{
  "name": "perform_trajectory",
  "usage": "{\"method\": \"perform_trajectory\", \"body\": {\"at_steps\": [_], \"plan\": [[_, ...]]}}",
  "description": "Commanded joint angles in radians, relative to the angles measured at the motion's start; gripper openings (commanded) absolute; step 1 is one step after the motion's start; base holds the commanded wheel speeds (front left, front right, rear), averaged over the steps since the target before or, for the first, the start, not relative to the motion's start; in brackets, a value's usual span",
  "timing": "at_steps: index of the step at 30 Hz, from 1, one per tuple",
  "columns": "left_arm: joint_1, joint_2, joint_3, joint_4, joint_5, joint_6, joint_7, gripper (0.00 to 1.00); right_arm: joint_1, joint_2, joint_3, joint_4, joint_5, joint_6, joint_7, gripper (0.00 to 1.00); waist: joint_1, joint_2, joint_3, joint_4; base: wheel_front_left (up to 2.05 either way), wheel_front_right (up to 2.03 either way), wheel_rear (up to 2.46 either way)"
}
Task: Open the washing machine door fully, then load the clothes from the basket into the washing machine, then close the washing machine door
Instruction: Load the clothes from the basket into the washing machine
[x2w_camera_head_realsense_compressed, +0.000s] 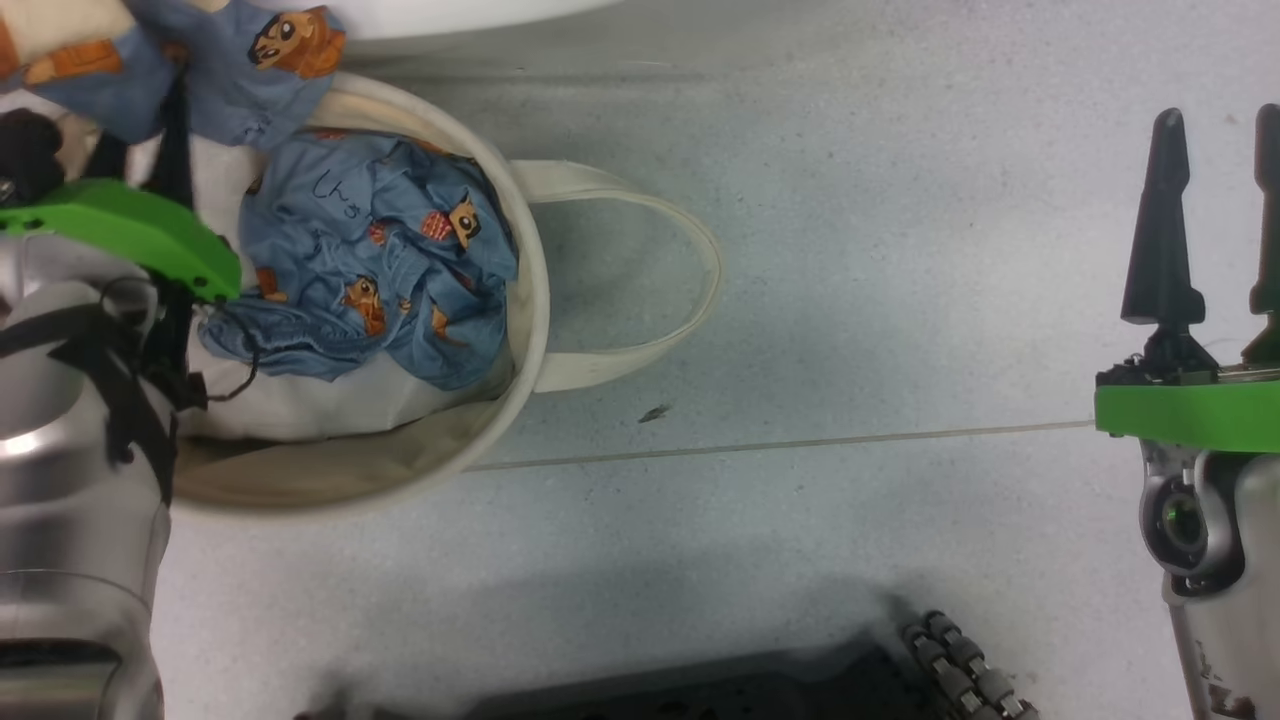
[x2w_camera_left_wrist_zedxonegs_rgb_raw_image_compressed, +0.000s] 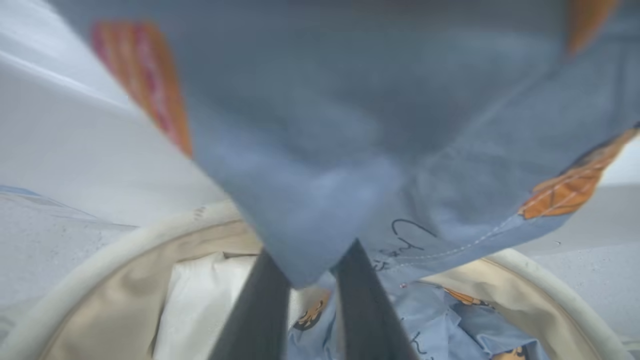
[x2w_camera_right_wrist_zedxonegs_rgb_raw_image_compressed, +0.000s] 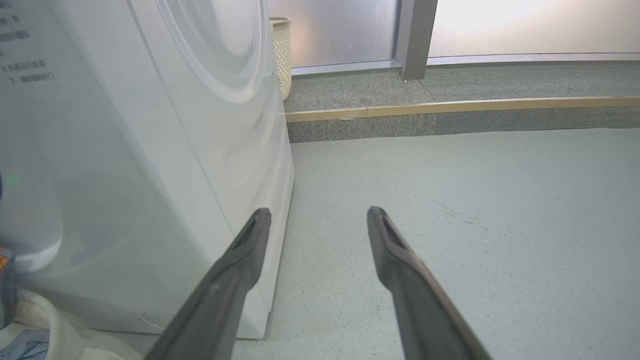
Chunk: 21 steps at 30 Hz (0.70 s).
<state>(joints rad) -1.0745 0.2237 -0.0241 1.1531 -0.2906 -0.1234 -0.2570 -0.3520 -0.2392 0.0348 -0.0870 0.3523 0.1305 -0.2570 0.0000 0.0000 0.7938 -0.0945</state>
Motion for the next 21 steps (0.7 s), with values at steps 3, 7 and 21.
{"method": "perform_trajectory", "body": {"at_steps": [3,7,21], "plan": [[0.028,0.037,-0.015,-0.111,0.041,-0.004,-0.005,0.00,0.015,-0.002,0.006,-0.032,-0.006,0.000,-0.005,1.00,0.0000,0.0000,-0.004,0.014,0.00,0.00,0.00],[0.075,0.010,-0.047,-0.204,0.061,-0.006,-0.005,0.00,0.010,0.002,0.008,-0.020,-0.002,0.000,-0.005,1.00,0.0000,0.0000,-0.028,0.029,0.00,0.00,0.00],[0.215,0.043,-0.107,-0.503,0.001,-0.007,-0.005,0.00,0.006,0.047,0.061,0.070,0.040,0.000,-0.005,1.00,0.0000,0.0000,-0.208,0.049,0.00,0.00,0.00]]}}
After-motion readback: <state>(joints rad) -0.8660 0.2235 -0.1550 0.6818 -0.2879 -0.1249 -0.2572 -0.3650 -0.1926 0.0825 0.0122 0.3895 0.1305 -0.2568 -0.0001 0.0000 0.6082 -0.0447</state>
